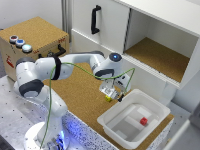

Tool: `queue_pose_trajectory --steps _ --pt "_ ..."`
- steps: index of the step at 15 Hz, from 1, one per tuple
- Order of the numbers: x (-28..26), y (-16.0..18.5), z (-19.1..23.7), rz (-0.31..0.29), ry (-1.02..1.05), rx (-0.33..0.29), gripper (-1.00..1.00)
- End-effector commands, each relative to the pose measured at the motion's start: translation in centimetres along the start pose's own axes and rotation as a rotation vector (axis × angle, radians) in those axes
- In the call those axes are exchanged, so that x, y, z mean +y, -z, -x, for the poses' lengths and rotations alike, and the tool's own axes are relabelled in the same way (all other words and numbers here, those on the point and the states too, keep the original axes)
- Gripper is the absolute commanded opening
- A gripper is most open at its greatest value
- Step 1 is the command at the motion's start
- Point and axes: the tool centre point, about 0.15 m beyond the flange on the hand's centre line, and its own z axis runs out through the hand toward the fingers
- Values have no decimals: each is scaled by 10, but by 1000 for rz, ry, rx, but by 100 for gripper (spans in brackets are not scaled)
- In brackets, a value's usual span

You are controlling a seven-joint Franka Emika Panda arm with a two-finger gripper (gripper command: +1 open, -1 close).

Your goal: Pick up the pink block

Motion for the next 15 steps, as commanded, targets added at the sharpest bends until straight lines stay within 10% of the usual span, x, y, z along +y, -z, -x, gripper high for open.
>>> queue_pose_trajectory --steps 1,15 --pt "51 0 1 30 -74 3 100" --pt "246 -90 23 -2 -85 -112 100"
